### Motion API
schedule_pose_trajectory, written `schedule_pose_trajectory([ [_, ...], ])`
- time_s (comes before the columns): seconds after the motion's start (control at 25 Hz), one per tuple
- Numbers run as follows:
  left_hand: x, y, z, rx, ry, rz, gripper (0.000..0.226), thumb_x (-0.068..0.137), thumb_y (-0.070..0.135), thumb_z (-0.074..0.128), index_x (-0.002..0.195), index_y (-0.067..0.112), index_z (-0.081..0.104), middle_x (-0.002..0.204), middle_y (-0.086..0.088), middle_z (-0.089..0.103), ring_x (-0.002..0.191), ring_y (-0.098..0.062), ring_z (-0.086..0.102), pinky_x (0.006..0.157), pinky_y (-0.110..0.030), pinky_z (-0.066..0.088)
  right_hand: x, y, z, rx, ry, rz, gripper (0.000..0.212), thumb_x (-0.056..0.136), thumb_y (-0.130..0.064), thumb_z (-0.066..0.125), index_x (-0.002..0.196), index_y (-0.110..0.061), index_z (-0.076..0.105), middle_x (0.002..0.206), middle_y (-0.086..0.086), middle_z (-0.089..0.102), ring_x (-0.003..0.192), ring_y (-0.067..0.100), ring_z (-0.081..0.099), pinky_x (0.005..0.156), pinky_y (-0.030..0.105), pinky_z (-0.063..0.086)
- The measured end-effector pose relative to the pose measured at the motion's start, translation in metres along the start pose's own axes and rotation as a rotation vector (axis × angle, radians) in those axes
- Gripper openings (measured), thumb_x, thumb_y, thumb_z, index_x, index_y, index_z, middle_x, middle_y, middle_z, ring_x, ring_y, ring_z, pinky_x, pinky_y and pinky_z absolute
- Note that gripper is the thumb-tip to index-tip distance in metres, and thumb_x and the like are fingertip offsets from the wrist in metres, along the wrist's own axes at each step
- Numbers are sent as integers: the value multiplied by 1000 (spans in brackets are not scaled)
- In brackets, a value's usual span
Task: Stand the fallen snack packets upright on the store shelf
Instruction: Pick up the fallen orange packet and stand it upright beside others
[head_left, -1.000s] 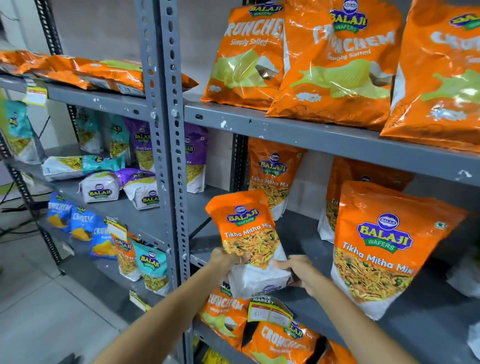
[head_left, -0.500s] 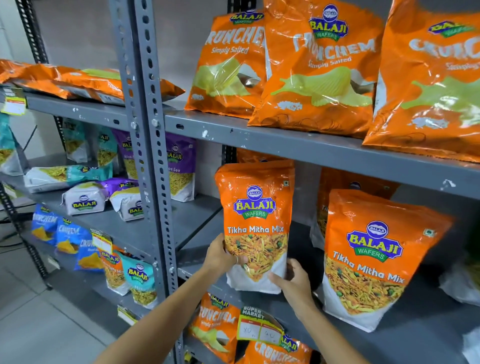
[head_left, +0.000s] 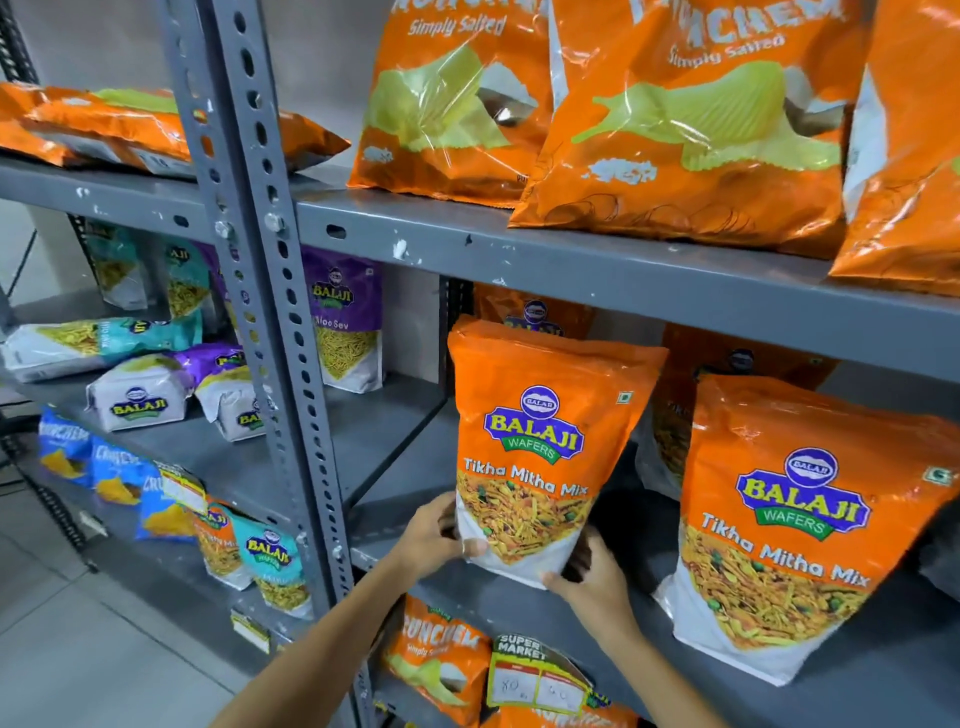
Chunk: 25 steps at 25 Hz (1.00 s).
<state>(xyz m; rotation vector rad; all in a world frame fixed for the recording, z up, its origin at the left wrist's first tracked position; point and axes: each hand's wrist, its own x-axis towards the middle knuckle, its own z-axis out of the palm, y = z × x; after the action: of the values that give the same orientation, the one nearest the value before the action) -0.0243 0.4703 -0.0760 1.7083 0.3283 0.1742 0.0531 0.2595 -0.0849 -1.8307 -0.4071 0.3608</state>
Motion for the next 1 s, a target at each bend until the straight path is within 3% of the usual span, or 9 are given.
schedule_pose_trajectory([
  [0.12,11,-2,-13,-3,54,-47,53,73,-2,76,118,15,53,114,-2,63,107,-19,60,94,-33,53,14,-7,13,-9,7,-29,60,67,0,75,116,-23,49,115,4,61,111,23,58,97,44,50],
  [0.2,17,-3,-23,-8,95,-74,58,75,0,75,126,9,49,117,-2,59,112,-21,57,96,-34,48,25,-14,25,-19,10,-42,58,67,0,75,115,-21,51,113,6,64,108,21,61,91,36,52],
  [0.36,27,-4,-33,-37,122,-112,47,80,2,71,116,22,49,120,-3,59,113,-20,54,96,-33,44,43,-19,40,-49,13,-32,62,68,-1,75,124,-11,50,121,11,63,109,22,60,85,28,51],
  [0.52,30,-7,-36,49,113,-136,53,82,9,70,129,16,48,135,-6,56,124,-24,52,105,-38,43,42,-12,44,3,2,-31,64,70,0,72,128,-12,47,119,7,60,114,24,59,88,29,52],
  [0.68,21,-5,-25,-47,246,-101,70,78,3,73,138,14,40,126,6,51,124,-19,48,99,-27,43,31,-14,41,111,41,-37,70,71,7,71,132,-12,44,121,5,57,110,19,58,91,32,51],
  [0.76,12,-6,-13,-100,433,-61,60,71,1,79,123,8,50,120,-2,58,114,-22,54,101,-36,45,18,-11,31,10,218,-120,54,73,4,70,122,-14,53,112,1,61,102,19,61,84,29,52],
  [0.88,-5,-8,14,63,671,86,28,73,12,78,79,22,52,78,-2,58,78,-22,56,71,-29,47,-5,-4,5,-105,435,-279,29,77,-2,68,101,-17,62,90,-1,64,87,22,64,71,19,49],
  [1.0,-11,6,49,206,601,258,33,75,22,67,58,33,42,57,10,46,56,-6,45,54,-14,35,-24,0,-26,-190,602,-462,16,79,-2,65,93,-10,62,85,-3,63,80,13,60,75,6,43],
])
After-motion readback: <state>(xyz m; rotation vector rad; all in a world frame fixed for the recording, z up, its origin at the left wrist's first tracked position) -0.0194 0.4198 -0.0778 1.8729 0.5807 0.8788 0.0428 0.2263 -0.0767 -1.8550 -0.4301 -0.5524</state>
